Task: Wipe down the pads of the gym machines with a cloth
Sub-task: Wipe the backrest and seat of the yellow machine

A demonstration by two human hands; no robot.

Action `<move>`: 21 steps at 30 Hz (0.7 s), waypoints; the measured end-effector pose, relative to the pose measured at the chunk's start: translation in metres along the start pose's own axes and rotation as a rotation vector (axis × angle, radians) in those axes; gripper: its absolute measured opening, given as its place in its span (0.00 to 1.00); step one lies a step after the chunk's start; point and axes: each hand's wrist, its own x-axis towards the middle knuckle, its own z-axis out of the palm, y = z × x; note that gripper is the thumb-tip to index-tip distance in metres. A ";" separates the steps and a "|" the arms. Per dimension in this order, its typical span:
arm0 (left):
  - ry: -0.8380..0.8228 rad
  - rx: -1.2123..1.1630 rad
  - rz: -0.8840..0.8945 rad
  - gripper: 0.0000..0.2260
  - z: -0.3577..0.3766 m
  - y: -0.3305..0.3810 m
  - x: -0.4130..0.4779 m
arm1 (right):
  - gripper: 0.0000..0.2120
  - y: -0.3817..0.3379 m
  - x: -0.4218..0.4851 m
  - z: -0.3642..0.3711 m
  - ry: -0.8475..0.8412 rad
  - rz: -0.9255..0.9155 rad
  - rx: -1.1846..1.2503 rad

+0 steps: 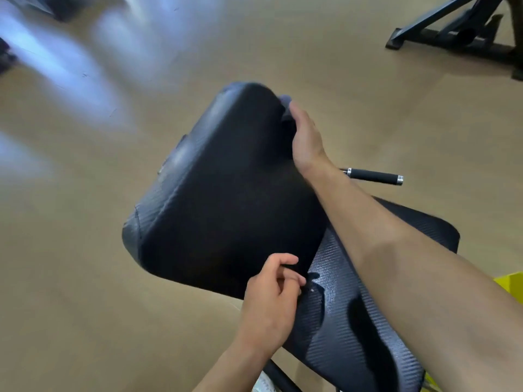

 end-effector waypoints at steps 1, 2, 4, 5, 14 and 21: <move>0.006 0.001 0.025 0.11 -0.005 0.012 0.000 | 0.24 -0.023 -0.010 0.007 -0.037 -0.072 0.024; 0.010 0.001 0.049 0.11 -0.010 0.023 0.000 | 0.20 -0.037 -0.010 0.013 -0.078 -0.133 0.029; 0.019 -0.007 0.086 0.11 -0.015 0.041 0.004 | 0.16 -0.061 -0.012 0.024 -0.125 -0.215 0.018; 0.026 -0.010 0.096 0.11 -0.016 0.047 0.007 | 0.19 -0.069 -0.010 0.026 -0.114 -0.231 -0.025; -0.005 0.010 0.002 0.12 0.024 0.033 0.013 | 0.18 -0.026 0.021 0.000 -0.158 -0.100 -0.043; -0.046 0.024 -0.024 0.13 0.061 -0.010 0.019 | 0.20 0.044 0.024 -0.039 -0.145 0.169 -0.124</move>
